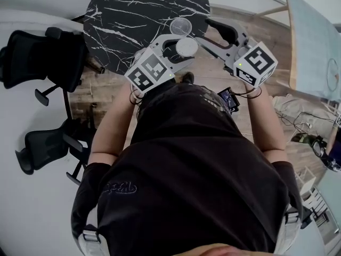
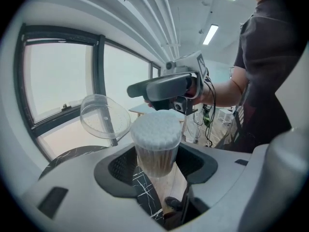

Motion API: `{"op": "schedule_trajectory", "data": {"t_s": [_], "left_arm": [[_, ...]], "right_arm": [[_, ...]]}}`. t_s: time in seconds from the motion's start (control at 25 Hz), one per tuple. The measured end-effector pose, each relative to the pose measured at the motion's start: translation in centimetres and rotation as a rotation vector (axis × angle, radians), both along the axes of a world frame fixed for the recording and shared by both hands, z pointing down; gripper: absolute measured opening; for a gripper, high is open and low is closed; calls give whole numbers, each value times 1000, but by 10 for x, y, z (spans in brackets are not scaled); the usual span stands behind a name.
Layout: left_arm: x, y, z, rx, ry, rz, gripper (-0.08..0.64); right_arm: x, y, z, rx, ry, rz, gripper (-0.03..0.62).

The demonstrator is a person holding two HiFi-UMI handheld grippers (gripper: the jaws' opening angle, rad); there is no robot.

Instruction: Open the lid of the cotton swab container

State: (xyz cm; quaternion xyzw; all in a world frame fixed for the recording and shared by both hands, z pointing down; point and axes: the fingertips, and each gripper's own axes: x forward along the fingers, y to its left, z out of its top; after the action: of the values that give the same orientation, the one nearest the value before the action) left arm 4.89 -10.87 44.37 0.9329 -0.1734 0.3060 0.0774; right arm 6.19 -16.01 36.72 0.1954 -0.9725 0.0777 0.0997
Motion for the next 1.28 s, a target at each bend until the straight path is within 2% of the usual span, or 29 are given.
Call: {"op": "schedule_trajectory", "data": {"t_s": [0.2,0.4,0.56,0.96,1.28], "left_arm": [[-11,-12,2,26,21,-95,256],[-17,-22,-8,75,67,-185,256],[-20,-25,-10,84,97,-232,258],[-33,-22,-10,78,130,-310,257],[-32,-25,-10,79,133,-306,257]], "right_arm": [[7,0,14,17,-5,99,179],[10,7,26,21,-13,132,104],[13,11,36,19,-8,152,57],[14,27,53,-17,-8,154,23],[11,27,55,-25,-15,165,23]]}}
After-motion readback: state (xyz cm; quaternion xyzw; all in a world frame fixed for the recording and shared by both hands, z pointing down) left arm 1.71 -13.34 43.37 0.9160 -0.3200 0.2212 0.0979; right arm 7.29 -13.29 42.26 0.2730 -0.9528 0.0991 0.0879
